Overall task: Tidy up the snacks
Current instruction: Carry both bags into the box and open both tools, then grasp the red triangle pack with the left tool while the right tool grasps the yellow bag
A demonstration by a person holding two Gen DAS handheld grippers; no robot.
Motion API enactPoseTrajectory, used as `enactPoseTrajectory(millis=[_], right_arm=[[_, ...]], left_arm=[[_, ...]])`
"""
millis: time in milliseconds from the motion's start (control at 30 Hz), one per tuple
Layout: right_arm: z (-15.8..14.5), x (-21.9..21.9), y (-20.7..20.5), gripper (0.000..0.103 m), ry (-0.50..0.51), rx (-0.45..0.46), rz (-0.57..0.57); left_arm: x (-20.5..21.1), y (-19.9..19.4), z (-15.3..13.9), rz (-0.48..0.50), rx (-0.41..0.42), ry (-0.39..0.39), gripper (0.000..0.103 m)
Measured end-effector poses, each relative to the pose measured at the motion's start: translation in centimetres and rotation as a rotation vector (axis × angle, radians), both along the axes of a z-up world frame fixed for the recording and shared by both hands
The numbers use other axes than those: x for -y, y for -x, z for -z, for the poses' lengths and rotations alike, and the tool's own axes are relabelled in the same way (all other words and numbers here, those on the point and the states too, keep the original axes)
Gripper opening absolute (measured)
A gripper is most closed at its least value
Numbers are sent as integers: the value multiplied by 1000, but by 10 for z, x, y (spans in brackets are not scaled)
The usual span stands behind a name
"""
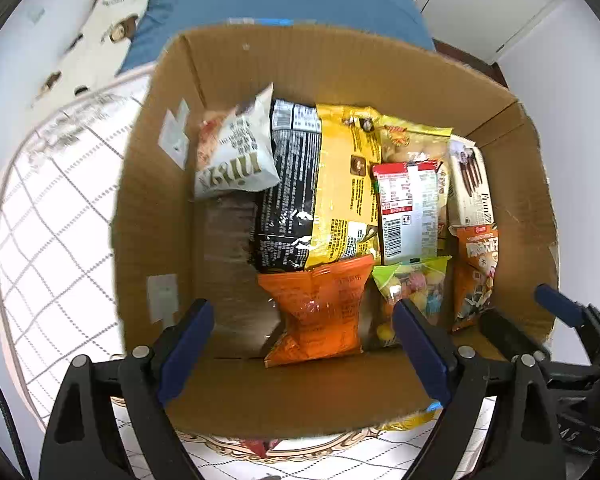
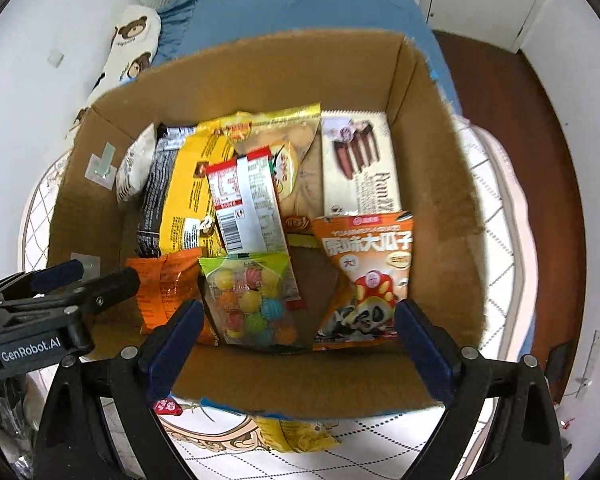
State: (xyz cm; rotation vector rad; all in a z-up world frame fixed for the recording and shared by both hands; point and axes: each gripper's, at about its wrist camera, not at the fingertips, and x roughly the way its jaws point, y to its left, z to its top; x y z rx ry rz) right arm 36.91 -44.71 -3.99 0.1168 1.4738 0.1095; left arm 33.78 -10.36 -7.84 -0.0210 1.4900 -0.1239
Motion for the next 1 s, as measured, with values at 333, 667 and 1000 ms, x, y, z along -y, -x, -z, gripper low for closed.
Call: enactPoseTrajectory(millis=[333, 667, 1000], right_arm=[[-63, 3, 43, 98, 38, 169, 0], [-131, 0, 100, 98, 55, 362, -1], [-181, 0, 153, 98, 42, 488, 6]], left_arm=[[-15, 38, -52, 7, 199, -9, 91], [-25, 100, -113, 3, 377, -9, 91], [-27, 163, -153, -16, 505, -18, 91]])
